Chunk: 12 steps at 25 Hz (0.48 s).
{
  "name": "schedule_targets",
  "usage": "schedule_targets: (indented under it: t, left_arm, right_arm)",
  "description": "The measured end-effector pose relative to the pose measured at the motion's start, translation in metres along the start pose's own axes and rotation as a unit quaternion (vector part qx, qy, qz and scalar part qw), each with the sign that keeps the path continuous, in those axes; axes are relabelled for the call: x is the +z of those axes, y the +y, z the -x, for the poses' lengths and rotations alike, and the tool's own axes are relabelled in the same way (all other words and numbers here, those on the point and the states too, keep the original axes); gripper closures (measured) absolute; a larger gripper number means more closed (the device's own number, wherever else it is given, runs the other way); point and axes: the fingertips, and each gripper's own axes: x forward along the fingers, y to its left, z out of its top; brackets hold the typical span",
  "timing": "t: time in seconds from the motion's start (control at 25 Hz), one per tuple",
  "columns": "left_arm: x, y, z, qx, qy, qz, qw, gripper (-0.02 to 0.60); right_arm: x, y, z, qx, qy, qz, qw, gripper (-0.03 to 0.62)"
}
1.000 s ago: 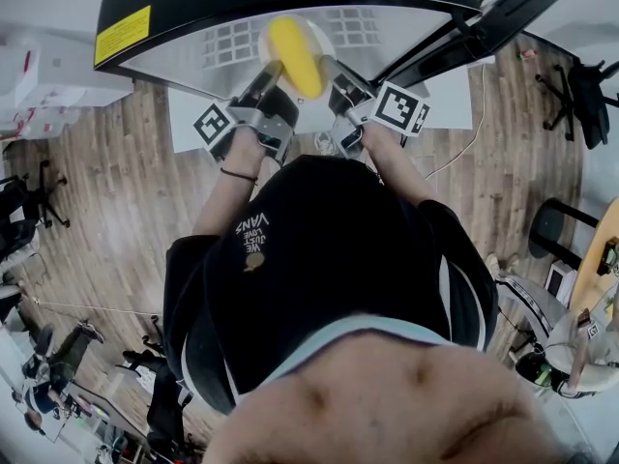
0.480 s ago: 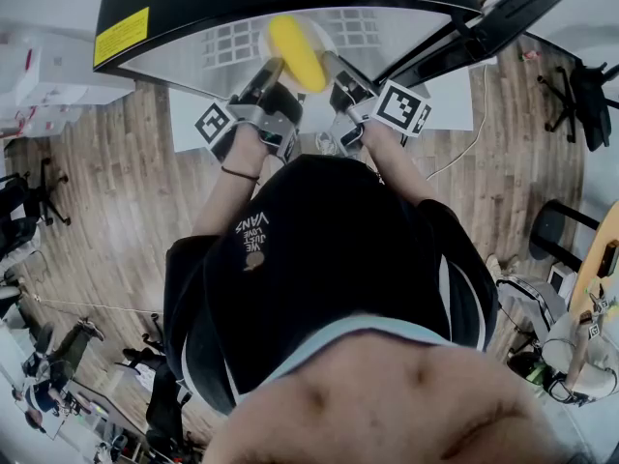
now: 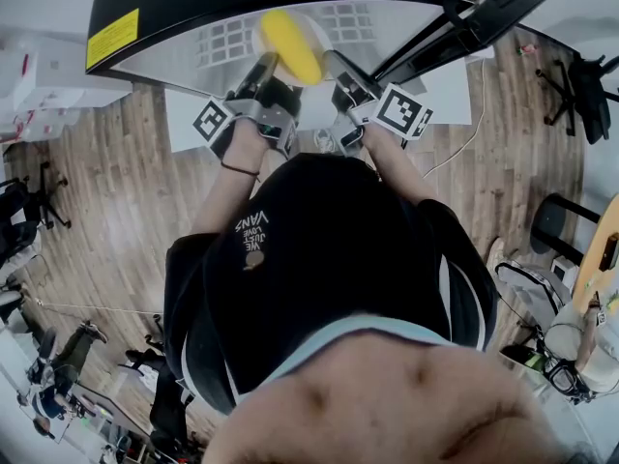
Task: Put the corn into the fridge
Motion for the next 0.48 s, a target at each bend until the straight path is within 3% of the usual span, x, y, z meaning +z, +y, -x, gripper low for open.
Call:
schedule_targets:
  t: [0.48]
  left_arm:
    - [0.002,-0.002,0.001,-0.008,-0.014,0.009,0.9998,0.511]
  right_arm:
    - [0.000,0.019,0.019,-0.012,-0.028,0.101,0.994,0.439]
